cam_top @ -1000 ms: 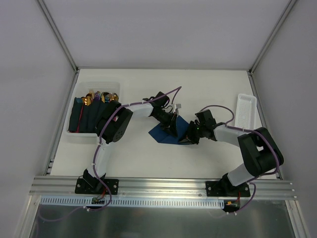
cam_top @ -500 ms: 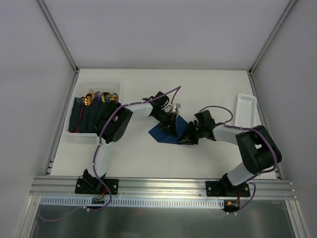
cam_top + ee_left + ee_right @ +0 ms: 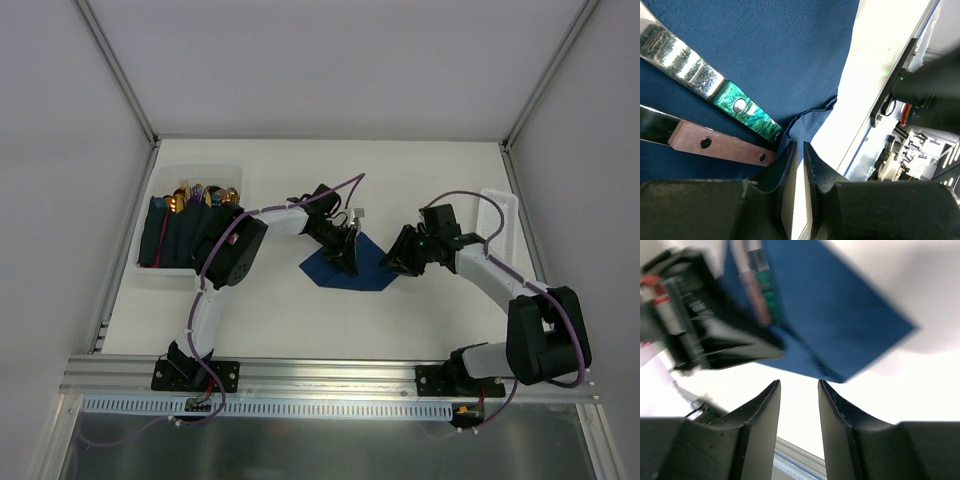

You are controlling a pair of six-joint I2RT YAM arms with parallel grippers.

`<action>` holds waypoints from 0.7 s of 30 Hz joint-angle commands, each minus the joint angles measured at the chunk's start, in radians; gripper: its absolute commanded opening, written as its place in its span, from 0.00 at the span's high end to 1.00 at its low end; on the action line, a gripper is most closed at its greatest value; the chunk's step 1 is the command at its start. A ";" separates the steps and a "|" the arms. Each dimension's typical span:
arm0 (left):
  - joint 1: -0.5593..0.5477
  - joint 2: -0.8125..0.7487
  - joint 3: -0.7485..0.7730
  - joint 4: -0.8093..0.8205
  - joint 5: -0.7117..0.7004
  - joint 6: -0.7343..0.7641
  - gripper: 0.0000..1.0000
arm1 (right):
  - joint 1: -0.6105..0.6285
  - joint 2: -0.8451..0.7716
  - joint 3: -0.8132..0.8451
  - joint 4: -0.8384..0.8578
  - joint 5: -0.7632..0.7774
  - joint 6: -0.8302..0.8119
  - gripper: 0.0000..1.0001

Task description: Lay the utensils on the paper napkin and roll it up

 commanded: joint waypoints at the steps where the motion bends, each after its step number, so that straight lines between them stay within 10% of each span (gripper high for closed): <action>1: 0.014 0.013 -0.003 0.002 -0.045 0.016 0.89 | -0.051 0.029 0.010 -0.117 0.070 -0.077 0.60; 21: 0.015 0.023 0.001 0.002 -0.041 0.013 0.89 | -0.108 0.276 0.084 -0.059 0.089 -0.140 0.50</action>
